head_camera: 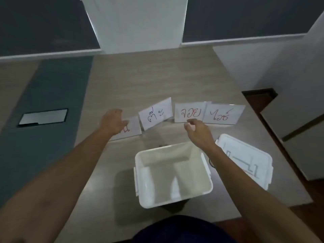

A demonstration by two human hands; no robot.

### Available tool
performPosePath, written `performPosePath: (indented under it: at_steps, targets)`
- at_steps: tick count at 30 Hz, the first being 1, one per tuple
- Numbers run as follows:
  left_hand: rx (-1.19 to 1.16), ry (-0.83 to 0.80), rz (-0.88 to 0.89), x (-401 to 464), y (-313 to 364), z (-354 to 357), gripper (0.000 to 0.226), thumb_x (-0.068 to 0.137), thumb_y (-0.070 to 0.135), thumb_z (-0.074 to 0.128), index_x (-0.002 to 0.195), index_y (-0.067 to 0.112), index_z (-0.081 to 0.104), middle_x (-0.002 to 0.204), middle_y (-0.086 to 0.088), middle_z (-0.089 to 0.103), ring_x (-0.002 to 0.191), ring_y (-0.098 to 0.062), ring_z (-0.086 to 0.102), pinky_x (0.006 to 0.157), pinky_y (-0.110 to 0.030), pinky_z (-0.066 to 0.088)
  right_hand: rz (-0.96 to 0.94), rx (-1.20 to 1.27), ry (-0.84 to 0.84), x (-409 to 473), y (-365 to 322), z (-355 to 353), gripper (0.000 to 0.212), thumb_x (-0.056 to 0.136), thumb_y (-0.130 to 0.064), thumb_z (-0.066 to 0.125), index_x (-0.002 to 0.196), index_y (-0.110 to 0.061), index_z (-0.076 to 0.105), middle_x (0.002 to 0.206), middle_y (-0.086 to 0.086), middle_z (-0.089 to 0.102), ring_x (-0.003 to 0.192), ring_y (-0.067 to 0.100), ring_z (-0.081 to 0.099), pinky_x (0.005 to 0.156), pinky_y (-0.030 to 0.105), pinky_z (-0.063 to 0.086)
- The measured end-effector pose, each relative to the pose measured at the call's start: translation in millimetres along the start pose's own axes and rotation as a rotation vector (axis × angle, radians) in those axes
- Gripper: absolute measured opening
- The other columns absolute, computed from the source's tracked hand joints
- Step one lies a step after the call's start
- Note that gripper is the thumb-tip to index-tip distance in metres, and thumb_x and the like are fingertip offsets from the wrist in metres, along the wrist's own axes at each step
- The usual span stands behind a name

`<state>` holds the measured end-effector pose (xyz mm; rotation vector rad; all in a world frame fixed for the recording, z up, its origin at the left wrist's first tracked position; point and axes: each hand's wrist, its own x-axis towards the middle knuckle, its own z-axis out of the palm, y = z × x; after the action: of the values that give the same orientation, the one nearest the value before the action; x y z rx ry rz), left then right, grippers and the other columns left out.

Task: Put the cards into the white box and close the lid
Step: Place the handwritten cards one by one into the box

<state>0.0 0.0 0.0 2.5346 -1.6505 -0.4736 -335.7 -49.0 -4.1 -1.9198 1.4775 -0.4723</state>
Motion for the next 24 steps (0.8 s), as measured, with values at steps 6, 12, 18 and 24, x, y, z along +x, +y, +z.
performPosePath:
  at_steps: [6,12,18,24]
  targets:
    - [-0.009,-0.028,-0.049,11.7,-33.2,16.6,0.053,0.096,0.039,0.047,0.138,0.006,0.049,0.139,-0.025,0.052,0.126,-0.041,0.049,0.106,-0.047,0.039,0.096,0.075,0.039,-61.2,41.7,11.0,0.046,0.103,-0.038,0.039,0.141,-0.015,0.046,0.141,0.005,0.053,0.128,0.023,0.050,0.106,0.037,0.039]
    - [0.136,0.137,0.061,12.1,-41.9,41.9,0.031,0.094,0.023,0.054,0.118,0.006,0.065,0.107,-0.031,0.058,0.100,-0.048,0.058,0.089,-0.052,0.047,0.097,0.128,0.027,-85.8,48.5,19.9,0.038,0.105,-0.020,0.035,0.142,-0.024,0.046,0.098,-0.017,0.062,0.083,-0.002,0.058,0.072,0.014,0.039]
    - [0.185,0.178,0.088,-1.2,-37.0,50.7,0.028,0.097,0.023,0.051,0.101,0.002,0.068,0.093,-0.033,0.065,0.088,-0.049,0.061,0.077,-0.050,0.048,0.112,0.141,0.059,-87.2,47.1,21.7,0.040,0.105,-0.015,0.033,0.142,-0.023,0.046,0.070,-0.021,0.047,0.060,-0.014,0.051,0.058,0.005,0.037]
    - [0.108,0.229,0.066,-28.9,-35.4,51.4,0.012,0.089,0.006,0.060,0.100,0.005,0.063,0.093,-0.028,0.062,0.087,-0.045,0.062,0.069,-0.048,0.049,0.126,0.194,0.056,-84.2,53.1,24.8,0.041,0.105,-0.018,0.031,0.143,-0.026,0.043,0.093,-0.010,0.059,0.075,-0.002,0.050,0.070,0.010,0.039]
